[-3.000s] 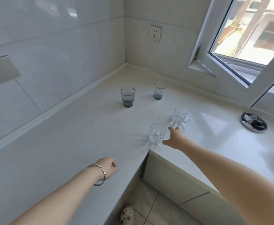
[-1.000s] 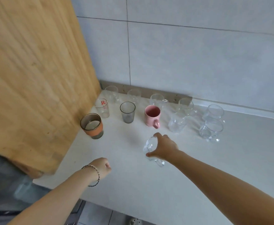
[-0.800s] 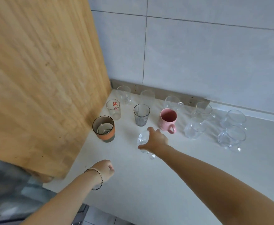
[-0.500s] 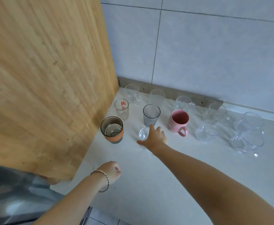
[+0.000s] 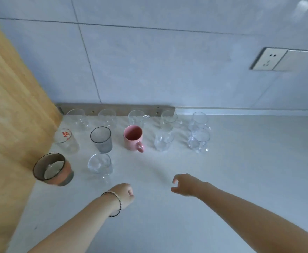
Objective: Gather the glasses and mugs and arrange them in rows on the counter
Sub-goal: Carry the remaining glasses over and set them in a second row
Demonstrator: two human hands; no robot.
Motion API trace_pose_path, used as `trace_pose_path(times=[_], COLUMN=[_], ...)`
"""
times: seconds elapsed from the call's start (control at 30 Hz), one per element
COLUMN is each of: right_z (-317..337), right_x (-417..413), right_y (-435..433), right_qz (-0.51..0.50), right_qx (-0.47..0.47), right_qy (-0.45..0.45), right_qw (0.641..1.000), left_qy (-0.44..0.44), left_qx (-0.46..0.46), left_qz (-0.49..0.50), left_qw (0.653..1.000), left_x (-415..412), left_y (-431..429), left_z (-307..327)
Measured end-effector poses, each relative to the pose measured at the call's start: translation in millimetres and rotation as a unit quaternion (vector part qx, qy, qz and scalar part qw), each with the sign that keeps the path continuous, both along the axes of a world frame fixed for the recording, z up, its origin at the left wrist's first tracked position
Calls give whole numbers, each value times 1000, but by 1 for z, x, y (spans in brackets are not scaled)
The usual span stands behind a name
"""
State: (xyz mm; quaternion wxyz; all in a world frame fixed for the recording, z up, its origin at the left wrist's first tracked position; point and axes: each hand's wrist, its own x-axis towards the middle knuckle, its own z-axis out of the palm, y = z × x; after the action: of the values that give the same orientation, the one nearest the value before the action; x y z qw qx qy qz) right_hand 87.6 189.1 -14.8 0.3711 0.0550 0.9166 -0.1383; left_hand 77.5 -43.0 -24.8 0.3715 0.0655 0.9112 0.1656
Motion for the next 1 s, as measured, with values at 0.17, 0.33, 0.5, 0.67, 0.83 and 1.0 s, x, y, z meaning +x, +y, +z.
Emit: trace_pose_path(times=[0.17,0.33,0.5,0.67,0.83,1.0], right_z=[20,29,17,18,34,49], right_x=[46,107,173,239,296,347], right_y=[134,279,422,542,636,714], right_qz=[-145,-269,-347,-389,-421,-474], right_qx=[21,25,30,28,56,150], right_qy=[24,52,56,63,110,189], right_qw=[989,961,936,919,899,847], left_qy=[17,37,40,39,34,31], left_qx=[6,13,29,34,40,39], left_qz=[-92,-171,-222,-283,-347,-405], left_qw=[996,984,974,958,936,913], left_x=[-13,-1,39,92,131,160], left_y=[118,265,423,573,696,772], left_z=[22,35,30,29,34,29])
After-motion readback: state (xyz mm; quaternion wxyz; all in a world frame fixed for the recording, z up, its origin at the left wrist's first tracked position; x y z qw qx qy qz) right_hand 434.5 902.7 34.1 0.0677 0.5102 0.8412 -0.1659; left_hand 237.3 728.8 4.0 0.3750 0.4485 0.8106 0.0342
